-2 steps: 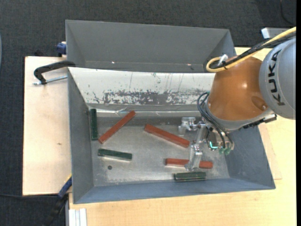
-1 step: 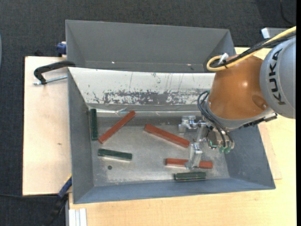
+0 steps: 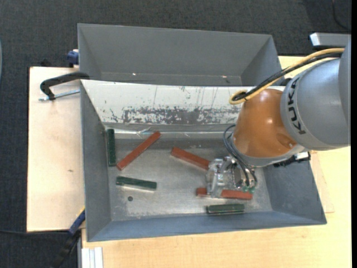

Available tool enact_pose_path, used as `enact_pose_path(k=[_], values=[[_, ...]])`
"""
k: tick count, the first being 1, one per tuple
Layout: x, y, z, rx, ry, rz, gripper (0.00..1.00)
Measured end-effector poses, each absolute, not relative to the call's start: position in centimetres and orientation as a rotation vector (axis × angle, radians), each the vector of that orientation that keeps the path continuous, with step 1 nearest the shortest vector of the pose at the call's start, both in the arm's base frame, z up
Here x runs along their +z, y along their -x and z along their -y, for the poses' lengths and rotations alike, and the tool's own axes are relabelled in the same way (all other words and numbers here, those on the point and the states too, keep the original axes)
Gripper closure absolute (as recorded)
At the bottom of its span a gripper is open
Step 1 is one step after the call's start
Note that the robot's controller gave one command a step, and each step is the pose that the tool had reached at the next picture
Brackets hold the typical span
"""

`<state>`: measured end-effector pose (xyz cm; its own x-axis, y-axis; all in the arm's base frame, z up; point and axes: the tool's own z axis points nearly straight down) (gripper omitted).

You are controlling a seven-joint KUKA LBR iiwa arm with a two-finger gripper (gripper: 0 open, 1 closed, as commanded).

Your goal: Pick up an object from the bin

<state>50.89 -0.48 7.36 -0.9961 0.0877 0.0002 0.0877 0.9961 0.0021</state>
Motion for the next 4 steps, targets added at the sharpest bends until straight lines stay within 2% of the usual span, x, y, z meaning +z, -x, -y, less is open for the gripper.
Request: enact_pose_path(k=[1, 2, 3, 4], values=[[7.1, -50.9, 0.5, -0.002, 0.139, 3.143, 0.00], [7.2, -50.9, 0.5, -0.003, 0.140, 3.144, 0.00], [7.1, -50.7, -4.9, 0.000, 0.167, 3.142, 0.00], [7.1, -52.2, -7.4, -0.008, 0.076, 3.146, 0.00]])
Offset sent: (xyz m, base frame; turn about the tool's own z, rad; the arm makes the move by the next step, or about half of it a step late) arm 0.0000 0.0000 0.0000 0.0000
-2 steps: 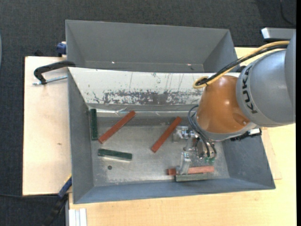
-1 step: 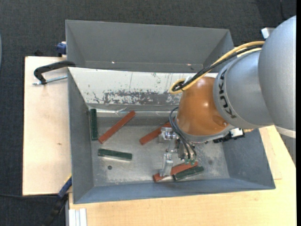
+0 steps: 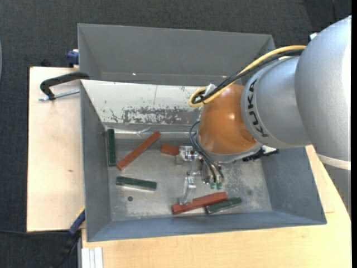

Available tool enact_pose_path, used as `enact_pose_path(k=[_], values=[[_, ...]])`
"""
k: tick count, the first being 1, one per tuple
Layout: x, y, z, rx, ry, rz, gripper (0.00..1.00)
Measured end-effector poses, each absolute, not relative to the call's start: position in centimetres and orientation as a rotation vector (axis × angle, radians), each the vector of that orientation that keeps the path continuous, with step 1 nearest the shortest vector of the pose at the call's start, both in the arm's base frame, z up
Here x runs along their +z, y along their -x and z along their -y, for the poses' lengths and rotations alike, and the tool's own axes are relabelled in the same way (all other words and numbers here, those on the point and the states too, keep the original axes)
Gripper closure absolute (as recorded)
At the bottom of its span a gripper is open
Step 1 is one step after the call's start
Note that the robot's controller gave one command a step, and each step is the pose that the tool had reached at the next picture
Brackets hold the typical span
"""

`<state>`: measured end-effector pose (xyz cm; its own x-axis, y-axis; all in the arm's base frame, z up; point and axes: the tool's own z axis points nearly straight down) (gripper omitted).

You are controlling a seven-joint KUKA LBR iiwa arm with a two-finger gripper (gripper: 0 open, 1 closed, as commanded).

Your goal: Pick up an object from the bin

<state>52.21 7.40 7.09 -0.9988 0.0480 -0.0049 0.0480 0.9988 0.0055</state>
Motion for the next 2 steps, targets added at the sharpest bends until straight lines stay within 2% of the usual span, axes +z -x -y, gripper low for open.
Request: enact_pose_path(k=[1, 2], values=[[7.1, -52.9, -9.6, 0.000, -0.244, -3.126, 0.00], [7.1, -53.0, -13.6, 0.007, -0.366, -3.115, 0.00]])
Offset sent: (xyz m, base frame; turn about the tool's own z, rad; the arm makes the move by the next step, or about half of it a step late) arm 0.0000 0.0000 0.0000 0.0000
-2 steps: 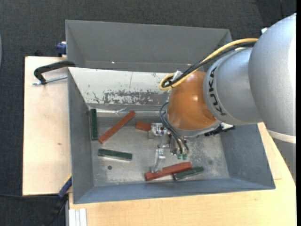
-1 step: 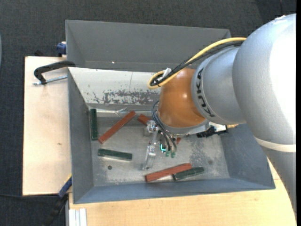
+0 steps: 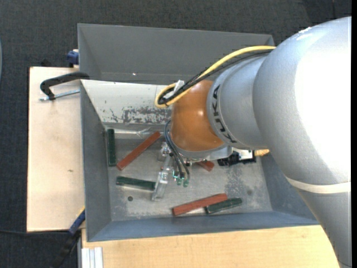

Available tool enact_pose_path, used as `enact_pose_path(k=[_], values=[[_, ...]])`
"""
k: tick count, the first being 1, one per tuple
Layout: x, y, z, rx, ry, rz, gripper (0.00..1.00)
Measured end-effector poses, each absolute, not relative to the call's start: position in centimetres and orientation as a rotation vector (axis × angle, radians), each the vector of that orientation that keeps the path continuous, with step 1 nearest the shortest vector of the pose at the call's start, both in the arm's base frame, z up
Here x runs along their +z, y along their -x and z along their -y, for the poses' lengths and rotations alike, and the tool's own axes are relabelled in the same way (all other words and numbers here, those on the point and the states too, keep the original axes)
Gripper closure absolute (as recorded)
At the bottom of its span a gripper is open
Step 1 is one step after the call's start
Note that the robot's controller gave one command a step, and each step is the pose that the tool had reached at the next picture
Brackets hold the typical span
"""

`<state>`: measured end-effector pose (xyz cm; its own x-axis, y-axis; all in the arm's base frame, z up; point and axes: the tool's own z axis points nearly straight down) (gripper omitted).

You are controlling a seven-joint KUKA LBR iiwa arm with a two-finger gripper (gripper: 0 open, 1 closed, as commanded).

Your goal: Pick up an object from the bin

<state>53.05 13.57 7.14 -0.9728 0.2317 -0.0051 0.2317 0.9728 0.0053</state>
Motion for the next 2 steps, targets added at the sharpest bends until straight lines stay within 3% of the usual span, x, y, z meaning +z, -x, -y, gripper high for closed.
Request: enact_pose_path(k=[1, 2], values=[[9.8, -55.6, -16.9, -0.002, -0.370, -3.120, 0.00], [9.1, -53.0, -18.1, 0.010, -0.367, -3.115, 0.00]])
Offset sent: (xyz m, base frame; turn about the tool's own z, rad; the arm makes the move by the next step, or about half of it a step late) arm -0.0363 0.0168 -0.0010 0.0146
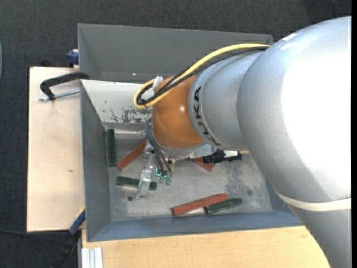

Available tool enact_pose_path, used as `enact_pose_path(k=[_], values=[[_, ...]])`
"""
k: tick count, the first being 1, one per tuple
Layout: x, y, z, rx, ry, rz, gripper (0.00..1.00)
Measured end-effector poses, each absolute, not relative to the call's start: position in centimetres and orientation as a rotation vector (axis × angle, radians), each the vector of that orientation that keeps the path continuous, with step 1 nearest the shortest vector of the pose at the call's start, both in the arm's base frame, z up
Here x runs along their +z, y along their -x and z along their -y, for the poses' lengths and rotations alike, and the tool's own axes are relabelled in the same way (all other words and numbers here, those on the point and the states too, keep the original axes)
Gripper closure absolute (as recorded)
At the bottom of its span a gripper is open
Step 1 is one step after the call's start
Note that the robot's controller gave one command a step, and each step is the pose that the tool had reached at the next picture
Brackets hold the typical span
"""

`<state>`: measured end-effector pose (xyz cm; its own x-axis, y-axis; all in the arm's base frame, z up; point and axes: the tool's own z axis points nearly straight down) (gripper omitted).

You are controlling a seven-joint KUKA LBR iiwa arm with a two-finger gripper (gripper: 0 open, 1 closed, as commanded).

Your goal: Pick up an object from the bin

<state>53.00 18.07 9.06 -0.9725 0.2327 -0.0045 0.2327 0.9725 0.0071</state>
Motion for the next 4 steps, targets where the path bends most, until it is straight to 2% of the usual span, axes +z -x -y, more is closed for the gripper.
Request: enact_pose_path(k=[1, 2, 3, 4], values=[[7.1, -49.5, -15.3, 0.002, -0.388, -3.116, 1.00], [7.1, -49.5, -15.3, 0.002, -0.388, -3.116, 1.00], [12.3, -51.2, -16.7, -0.001, -0.383, -3.120, 1.00], [21.8, -50.4, -15.5, 0.002, -0.451, -3.106, 1.00]])
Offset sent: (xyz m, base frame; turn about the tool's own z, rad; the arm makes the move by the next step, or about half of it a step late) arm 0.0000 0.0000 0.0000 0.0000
